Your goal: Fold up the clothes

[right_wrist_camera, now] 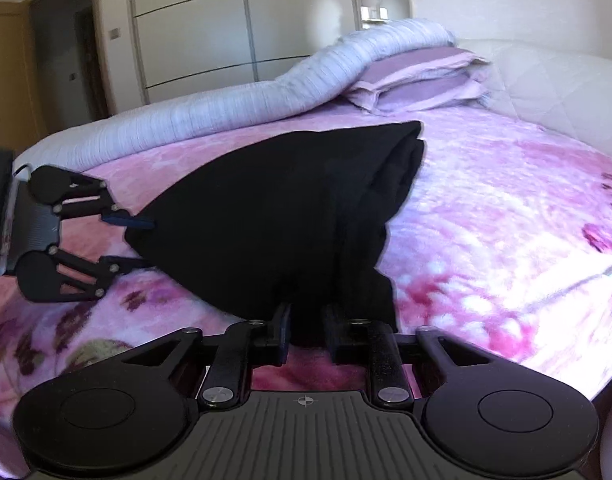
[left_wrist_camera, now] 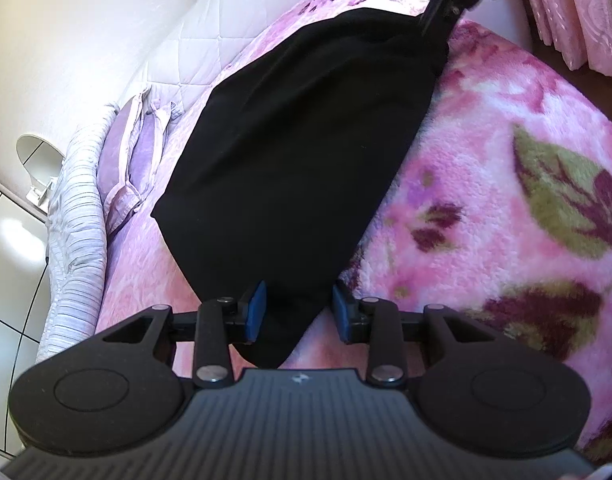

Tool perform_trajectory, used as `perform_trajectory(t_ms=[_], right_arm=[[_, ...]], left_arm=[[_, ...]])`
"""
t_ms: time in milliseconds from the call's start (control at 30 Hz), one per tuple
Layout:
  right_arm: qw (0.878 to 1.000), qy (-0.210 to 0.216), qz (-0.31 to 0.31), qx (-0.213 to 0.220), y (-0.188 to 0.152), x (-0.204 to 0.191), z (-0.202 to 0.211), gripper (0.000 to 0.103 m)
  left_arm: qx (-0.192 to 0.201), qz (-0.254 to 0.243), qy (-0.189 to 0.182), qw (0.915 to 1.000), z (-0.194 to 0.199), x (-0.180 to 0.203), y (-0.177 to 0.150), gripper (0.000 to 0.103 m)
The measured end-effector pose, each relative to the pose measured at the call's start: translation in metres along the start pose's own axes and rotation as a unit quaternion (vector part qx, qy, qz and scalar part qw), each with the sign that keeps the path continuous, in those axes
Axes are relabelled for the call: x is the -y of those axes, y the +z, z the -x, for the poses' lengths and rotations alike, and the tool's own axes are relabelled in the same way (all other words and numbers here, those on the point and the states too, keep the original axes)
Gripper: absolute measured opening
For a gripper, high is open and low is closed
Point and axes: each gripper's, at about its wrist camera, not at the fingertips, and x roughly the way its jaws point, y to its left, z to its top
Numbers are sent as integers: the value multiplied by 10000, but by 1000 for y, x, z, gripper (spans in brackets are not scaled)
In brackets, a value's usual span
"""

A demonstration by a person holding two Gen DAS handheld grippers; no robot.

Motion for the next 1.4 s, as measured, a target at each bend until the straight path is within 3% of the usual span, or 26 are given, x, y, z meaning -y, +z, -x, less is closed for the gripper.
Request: perform_trajectory(t_ms=[33, 133, 300, 367, 467, 533, 600, 667, 700, 767, 833, 967, 1000, 1033, 1067, 1100, 1300, 1400], right_arm=[[10000, -50, -1, -1, 2, 4, 2, 0], [9980, -157, -615, 56, 5, 37, 8, 0], [9972, -128, -730, 115, -3, 39, 17, 0], [9967, -404, -704, 61, -5, 39, 23, 0], [9960, -791, 398, 73, -8, 11, 35, 2], [9860, -947, 1370, 75, -14, -14, 38, 7], [9650, -1026, 2414, 62, -22, -41, 37, 16], [9474, -1030, 3029, -46, -29, -57, 25, 36], [9373, -1030, 3328, -101, -32, -64, 19, 39], [9152, -1100, 3873, -191, -35, -76, 6, 41], [8835, -1292, 4489, -344, -39, -85, -9, 41], [8164, -1584, 5529, -516, -48, -94, -27, 40], [8056, -1602, 5682, -498, -50, -91, -25, 38], [8151, -1505, 5575, -455, -48, -85, -21, 19], [8460, -1297, 5150, -472, -40, -76, -16, 16], [8571, -1225, 4979, -497, -35, -71, -14, 15], [8561, -1303, 4987, -378, -42, -63, 4, 13], [8505, -1586, 4991, -487, -55, -61, 8, 18]], left_arm=[[-1, -1, -9, 10000, 0, 0, 0, 29], [6, -45, -16, 10000, 0, 0, 0, 29], [25, 38, -4, 10000, 2, 1, -2, 29], [32, -11, 28, 10000, 3, 2, -2, 29], [31, -304, 181, 9994, 4, 7, -1, 28], [19, -496, 255, 9984, 3, 10, 1, 28], [6, -689, 329, 9971, 2, 13, 2, 29], [-7, -881, 403, 9953, 0, 15, 3, 27], [-13, -977, 440, 9942, 0, 17, 4, 26], [-26, -1168, 514, 9918, -2, 19, 6, 18], [-38, -1359, 588, 9890, -3, 22, 7, 15], [13, -1141, 501, 9922, -1, 17, 4, 11], [39, -1033, 471, 9935, 0, 15, 3, 11], [62, -982, 445, 9942, 1, 15, 3, 11], [84, -947, 419, 9946, 2, 15, 3, 11], [79, -936, 415, 9947, 4, 15, 4, 10], [26, -822, 403, 9958, 17, 17, 7, 9], [-22, -965, 463, 9943, 19, 22, 3, 10]])
